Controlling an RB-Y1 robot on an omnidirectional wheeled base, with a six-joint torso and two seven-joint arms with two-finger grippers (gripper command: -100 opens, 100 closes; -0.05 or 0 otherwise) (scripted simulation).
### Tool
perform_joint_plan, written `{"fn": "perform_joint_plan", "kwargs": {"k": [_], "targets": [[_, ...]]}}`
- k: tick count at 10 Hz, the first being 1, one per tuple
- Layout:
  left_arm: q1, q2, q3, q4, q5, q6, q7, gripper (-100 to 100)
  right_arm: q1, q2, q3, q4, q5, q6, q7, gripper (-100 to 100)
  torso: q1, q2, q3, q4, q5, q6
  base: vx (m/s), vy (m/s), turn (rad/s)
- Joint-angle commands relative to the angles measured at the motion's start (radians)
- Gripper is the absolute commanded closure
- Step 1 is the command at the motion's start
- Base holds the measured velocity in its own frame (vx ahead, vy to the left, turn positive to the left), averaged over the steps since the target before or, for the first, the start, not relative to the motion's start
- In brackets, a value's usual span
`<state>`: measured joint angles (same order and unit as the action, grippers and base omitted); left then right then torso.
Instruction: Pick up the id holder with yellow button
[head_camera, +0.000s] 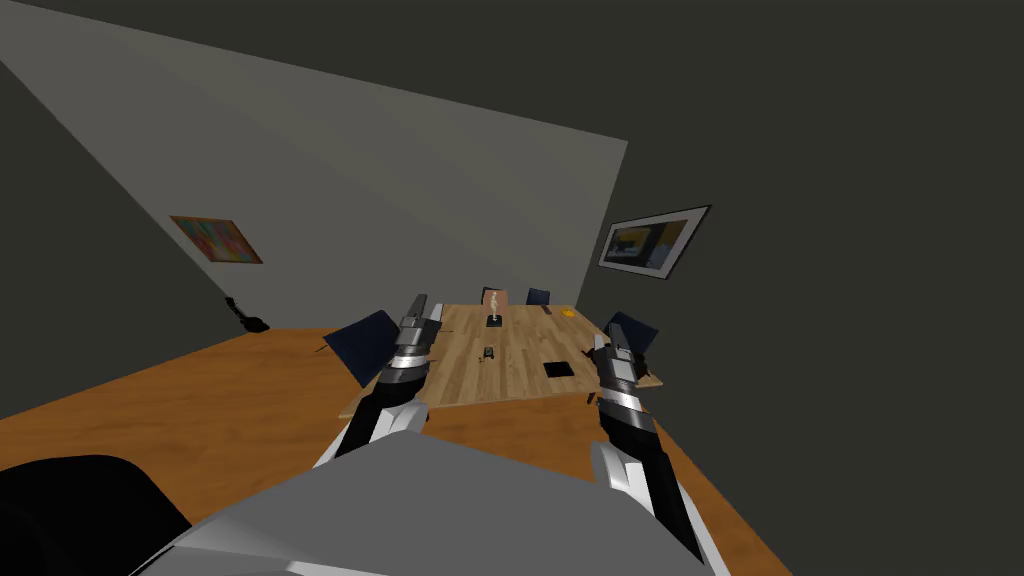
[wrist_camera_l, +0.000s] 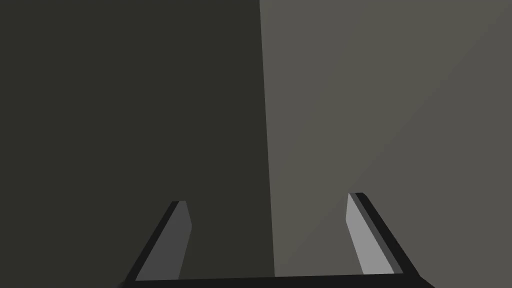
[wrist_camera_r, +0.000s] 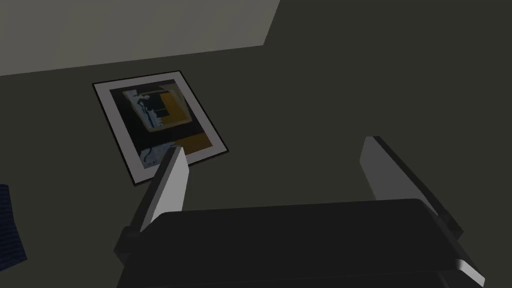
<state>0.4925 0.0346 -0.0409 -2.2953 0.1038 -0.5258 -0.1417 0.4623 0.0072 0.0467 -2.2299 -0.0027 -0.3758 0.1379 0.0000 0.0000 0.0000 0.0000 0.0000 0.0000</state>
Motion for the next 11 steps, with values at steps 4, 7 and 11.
{"fn": "perform_joint_plan", "kwargs": {"k": [4, 7, 11], "targets": [[-0.001, 0.09, -0.014, 0.06, 0.013, 0.025, 0.001, -100, 0.0, 0.0, 0.0, 0.0, 0.0, 0.0, 0.0, 0, 0.006, 0.006, 0.003, 0.001, 0.001, 0.0, -0.078, 0.079, -0.212], [-0.013, 0.155, -0.024, 0.114, 0.019, 0.055, 0.007, -100, 0.0, 0.0, 0.0, 0.0, 0.0, 0.0, 0.0, 0, 0.006, 0.003, 0.002, 0.001, 0.001, 0.0, -0.06, 0.075, -0.222], [-0.04, 0.246, -0.045, 0.213, 0.024, 0.118, 0.026, -100, 0.0, 0.0, 0.0, 0.0, 0.0, 0.0, 0.0, 0, 0.008, 0.004, 0.002, 0.001, 0.002, 0.0, -0.076, 0.087, -0.292]]}}
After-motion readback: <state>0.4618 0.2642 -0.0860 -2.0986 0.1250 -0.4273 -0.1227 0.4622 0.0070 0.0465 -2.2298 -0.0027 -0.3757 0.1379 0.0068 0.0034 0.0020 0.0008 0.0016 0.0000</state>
